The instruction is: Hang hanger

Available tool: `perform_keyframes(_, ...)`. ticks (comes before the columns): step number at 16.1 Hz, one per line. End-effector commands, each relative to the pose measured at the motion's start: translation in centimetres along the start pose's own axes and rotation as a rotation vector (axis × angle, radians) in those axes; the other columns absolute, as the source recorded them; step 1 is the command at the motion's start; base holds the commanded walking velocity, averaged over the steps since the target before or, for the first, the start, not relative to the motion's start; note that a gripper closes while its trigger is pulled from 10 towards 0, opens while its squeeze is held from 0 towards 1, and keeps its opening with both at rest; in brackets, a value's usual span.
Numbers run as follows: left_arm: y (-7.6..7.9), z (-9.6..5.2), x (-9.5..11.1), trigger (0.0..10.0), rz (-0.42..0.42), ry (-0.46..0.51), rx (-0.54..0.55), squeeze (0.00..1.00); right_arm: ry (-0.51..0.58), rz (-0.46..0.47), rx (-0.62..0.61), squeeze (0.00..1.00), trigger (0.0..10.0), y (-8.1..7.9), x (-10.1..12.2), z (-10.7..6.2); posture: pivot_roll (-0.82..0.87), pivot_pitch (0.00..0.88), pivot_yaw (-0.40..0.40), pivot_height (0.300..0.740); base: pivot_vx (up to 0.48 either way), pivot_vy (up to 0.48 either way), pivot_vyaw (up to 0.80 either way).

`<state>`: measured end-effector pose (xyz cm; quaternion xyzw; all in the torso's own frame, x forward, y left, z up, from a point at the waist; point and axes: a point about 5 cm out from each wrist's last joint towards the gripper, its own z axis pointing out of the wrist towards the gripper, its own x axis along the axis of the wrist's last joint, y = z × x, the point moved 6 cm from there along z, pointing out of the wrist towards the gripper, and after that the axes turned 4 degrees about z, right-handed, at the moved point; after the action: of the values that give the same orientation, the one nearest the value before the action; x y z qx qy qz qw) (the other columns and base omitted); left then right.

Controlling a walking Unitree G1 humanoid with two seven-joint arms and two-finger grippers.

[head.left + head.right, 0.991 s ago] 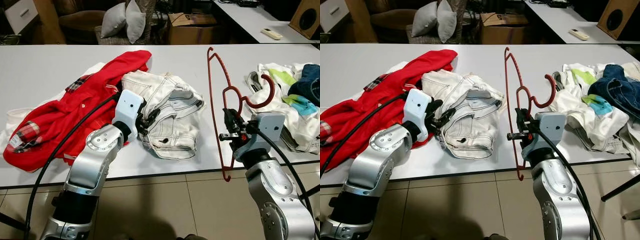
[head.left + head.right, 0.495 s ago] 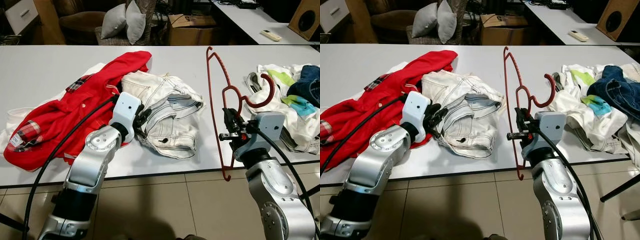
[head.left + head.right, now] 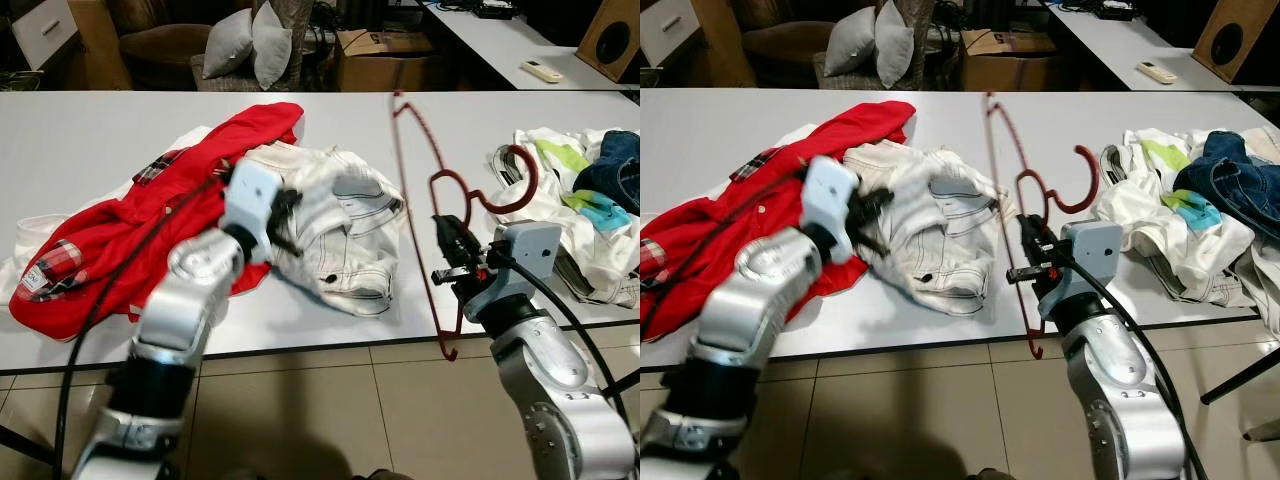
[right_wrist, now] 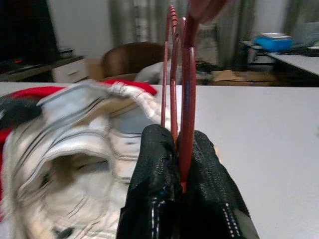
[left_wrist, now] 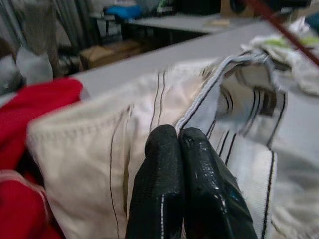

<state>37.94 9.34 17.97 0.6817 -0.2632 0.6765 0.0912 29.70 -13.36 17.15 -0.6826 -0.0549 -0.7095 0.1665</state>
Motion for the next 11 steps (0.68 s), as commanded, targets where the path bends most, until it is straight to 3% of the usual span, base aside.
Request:
perform_keyframes(1,-1.2,0.2,1.8,0.0,0.005,0.056,0.007,0.00,0.030,0.020,0.078,0.00,10.0,-0.6,1.5,-0.1,-0.01,0.000,-0.019,0.740,0.000,0.000,0.00)
perform_keyframes(5,-3.6,1.0,5.8,0.0,0.068,0.155,0.015,0.00,0.024,0.026,0.220,0.00,10.0,-2.0,2.6,-0.9,-0.02,0.000,-0.006,0.740,0.000,0.000,0.00)
perform_keyframes(6,-5.7,1.7,9.0,0.0,0.191,0.209,0.025,0.00,0.052,0.051,0.227,0.00,10.0,-2.3,3.2,-0.6,-0.02,0.000,-0.013,0.740,0.000,0.000,0.00)
perform_keyframes(7,-6.2,1.9,9.9,0.0,0.228,0.223,0.029,0.00,0.058,0.060,0.229,0.00,10.0,-2.3,3.4,-0.5,-0.02,0.000,-0.014,0.740,0.000,0.000,0.00)
perform_keyframes(9,-7.9,2.1,13.9,0.0,0.399,0.276,0.061,0.00,0.073,0.084,0.236,0.00,10.0,-2.6,3.8,-0.3,-0.02,0.000,-0.012,0.740,0.000,0.000,0.00)
perform_keyframes(10,-8.8,1.6,18.7,0.0,0.533,0.372,0.091,0.00,0.084,0.099,0.240,0.00,10.0,-2.8,4.2,-0.3,-0.02,0.000,-0.007,0.740,0.000,0.000,0.00)
perform_keyframes(11,-7.9,1.6,20.5,0.0,0.572,0.412,0.052,0.00,0.088,0.105,0.236,0.00,10.0,-2.8,4.2,-0.4,-0.02,0.000,0.006,0.740,0.000,0.000,0.00)
